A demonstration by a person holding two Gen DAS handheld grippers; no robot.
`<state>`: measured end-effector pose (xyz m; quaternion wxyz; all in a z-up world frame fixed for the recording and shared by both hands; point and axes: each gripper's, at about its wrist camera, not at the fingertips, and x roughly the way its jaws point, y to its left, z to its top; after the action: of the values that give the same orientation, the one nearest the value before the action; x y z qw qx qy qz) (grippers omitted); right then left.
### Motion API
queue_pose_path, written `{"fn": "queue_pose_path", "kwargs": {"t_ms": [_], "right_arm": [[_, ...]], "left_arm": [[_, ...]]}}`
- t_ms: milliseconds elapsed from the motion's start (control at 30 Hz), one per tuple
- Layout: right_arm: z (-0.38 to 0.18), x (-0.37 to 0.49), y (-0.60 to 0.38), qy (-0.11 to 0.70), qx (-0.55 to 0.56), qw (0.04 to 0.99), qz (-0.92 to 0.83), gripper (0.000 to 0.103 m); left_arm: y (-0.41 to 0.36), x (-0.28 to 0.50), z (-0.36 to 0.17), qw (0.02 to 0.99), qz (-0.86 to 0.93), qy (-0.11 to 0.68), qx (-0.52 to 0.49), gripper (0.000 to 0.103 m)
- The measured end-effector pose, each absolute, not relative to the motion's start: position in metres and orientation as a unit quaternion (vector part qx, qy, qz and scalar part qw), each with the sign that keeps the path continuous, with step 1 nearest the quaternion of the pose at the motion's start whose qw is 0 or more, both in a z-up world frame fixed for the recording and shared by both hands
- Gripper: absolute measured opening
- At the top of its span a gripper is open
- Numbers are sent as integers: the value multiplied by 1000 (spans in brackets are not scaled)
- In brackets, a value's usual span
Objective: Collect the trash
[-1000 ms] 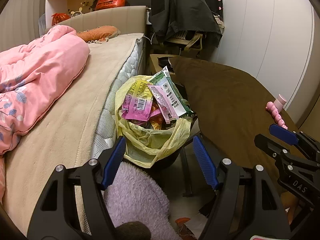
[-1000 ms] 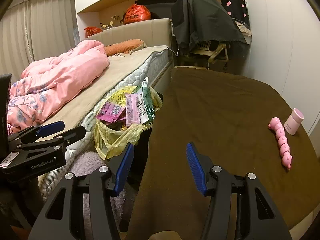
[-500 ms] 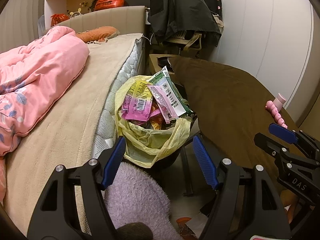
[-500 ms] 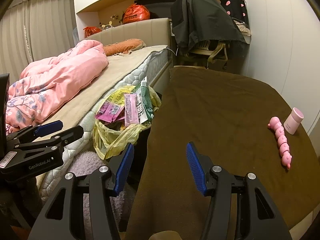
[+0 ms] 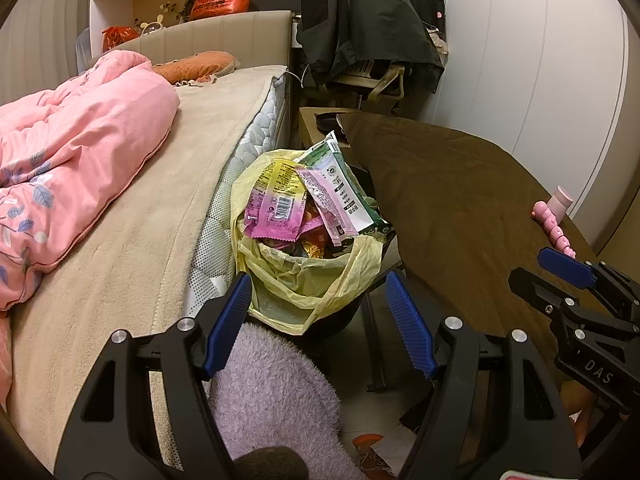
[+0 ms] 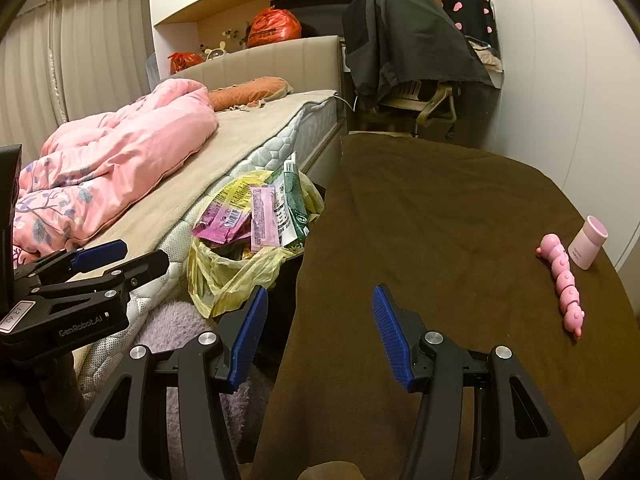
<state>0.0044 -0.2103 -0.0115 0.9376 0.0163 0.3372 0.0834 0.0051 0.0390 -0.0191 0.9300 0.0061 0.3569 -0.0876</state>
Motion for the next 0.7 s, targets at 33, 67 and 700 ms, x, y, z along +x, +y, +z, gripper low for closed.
{"fn": "queue_pose_path", "kwargs": {"t_ms": [33, 67, 700], "right_arm": [[-12, 5, -211, 337, 16, 938, 83, 51], [-12, 4, -210, 338, 15, 937, 83, 51], [-10, 3, -207, 336, 13, 938, 86, 51]], "left_arm": [[39, 5, -19, 930, -88, 357, 6, 66], [39, 5, -19, 930, -88, 357, 6, 66], [40, 4, -18, 932, -82, 354, 8, 66]]}}
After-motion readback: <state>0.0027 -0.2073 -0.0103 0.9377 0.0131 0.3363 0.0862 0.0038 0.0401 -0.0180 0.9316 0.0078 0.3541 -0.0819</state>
